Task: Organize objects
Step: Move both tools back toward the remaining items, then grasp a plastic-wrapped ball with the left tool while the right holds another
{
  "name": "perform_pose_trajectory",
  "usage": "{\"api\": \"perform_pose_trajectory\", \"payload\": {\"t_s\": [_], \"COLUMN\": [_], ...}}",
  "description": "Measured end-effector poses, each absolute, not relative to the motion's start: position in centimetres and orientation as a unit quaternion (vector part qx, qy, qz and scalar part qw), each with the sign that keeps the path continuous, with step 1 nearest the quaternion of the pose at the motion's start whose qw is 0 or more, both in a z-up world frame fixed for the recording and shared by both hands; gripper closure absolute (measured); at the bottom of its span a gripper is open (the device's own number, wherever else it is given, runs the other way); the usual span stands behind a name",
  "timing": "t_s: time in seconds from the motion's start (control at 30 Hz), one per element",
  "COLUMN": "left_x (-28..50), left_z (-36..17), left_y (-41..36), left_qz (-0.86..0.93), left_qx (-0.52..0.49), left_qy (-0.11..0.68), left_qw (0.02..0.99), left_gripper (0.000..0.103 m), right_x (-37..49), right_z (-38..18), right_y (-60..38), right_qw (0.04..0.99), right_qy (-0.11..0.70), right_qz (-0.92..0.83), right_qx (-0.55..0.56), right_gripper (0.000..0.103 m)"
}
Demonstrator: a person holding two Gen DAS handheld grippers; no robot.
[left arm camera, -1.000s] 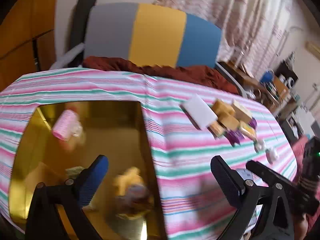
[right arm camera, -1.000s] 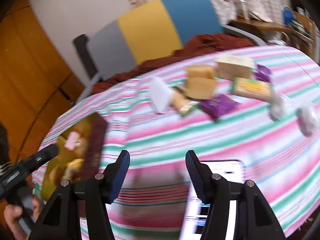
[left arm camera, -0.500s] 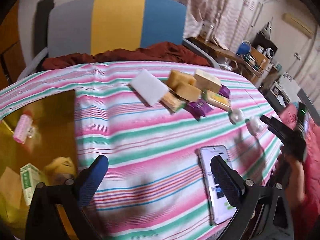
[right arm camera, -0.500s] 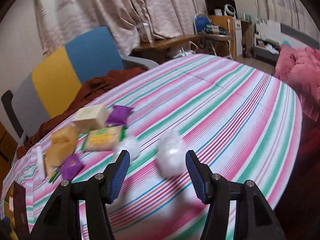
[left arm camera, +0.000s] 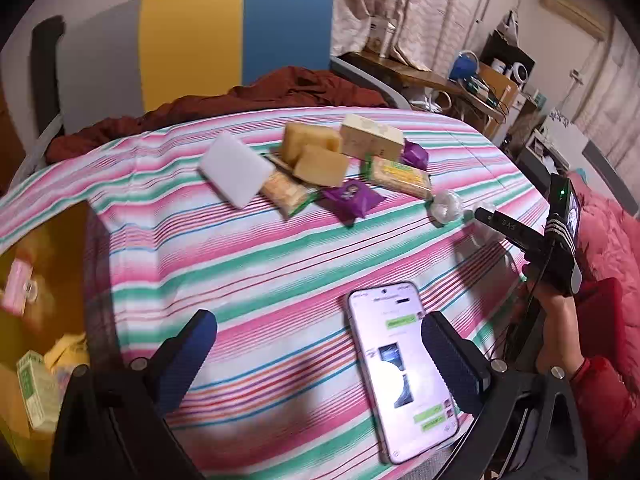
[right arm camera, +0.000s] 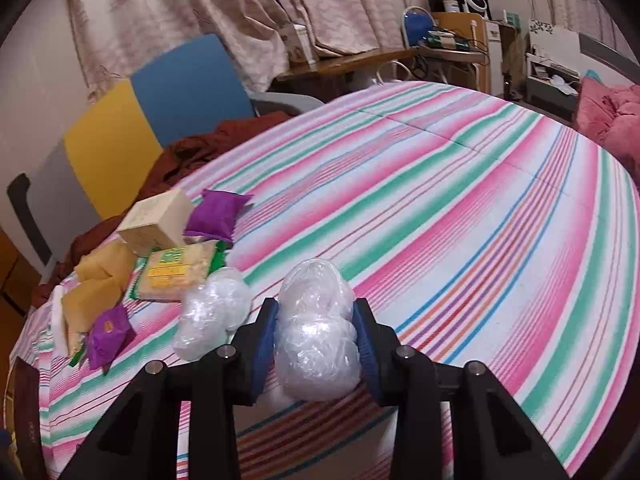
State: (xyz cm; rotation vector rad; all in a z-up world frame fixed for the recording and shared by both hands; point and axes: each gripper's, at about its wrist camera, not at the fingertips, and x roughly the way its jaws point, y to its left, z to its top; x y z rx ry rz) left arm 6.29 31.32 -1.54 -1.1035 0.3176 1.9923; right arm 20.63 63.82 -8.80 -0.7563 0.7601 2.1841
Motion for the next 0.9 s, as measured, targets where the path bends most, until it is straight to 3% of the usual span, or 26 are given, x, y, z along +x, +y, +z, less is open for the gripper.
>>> {"api": "perform_pose_trajectory", "payload": {"t_s": [0.33,0.7,0.9], "left_x": [6.7,6.9,7.0], "left_z": [-1.2,-5.1,-7.2], "left_y": [40.8,52.4,56.3], "left_qz": [0.763,0.744,0.734], "left_qx": [-0.423,-0.403,-0.397], "left_qy": [0.156,0.212,0.247], "left_qw": [0.463,0.490,0.492], "left_gripper": [0.000,0.000,0.006], "right_x": [23.1,23.7,24.1], "right_z": [-9.1,-9.0,-9.2], "right_y": [63.5,63.2,63.4], "right_qw": [0.389,0.418,0.422], "right_qy": [0.311,0.295,0.304], "right_qz": [0.834,0.833,0.830], "right_qx": [-0.238,-0.212,-0.201], "right_gripper": [0.066,0.066,0.066]}}
